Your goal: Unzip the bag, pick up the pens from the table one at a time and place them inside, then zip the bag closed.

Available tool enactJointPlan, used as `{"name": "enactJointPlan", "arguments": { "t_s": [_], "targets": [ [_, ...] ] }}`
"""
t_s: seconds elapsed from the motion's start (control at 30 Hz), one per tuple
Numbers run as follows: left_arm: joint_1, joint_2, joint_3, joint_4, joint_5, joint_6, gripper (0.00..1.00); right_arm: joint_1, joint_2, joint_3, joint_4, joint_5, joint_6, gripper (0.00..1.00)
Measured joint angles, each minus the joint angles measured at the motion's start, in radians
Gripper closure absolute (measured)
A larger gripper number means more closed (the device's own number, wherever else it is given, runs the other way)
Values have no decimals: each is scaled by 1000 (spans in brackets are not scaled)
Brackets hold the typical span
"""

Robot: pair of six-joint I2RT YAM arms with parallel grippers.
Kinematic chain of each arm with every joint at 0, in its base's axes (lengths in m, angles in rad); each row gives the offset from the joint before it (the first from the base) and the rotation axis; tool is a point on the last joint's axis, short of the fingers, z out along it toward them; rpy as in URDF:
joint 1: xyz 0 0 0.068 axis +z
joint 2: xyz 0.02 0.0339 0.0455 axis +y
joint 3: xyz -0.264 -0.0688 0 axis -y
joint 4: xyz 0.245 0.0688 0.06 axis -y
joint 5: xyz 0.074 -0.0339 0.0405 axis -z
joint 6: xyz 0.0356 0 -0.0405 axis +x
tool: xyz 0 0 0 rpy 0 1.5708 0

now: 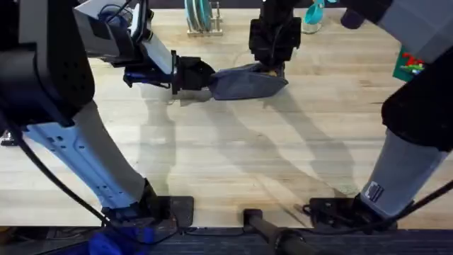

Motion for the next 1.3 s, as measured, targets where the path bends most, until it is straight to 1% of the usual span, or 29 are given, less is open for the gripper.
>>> {"name": "enactJointPlan", "arguments": {
  "t_s": [0.6,0.63,0.8,0.97,1.3],
  "targets": [
    [2,0,0,0,-1,0,959,-22,0,-2,-12,34,-3,967],
    [2,0,0,0,-1,0,959,-38,0,-3,-15,31,-3,968],
    [3,0,0,0,-1,0,959,-65,0,-3,-16,16,-11,968],
    [3,0,0,0,-1,0,959,-75,0,-5,-8,6,-22,968],
    [4,0,0,0,-1,-1,959,-102,0,-51,37,-35,-31,971]
  ]
}}
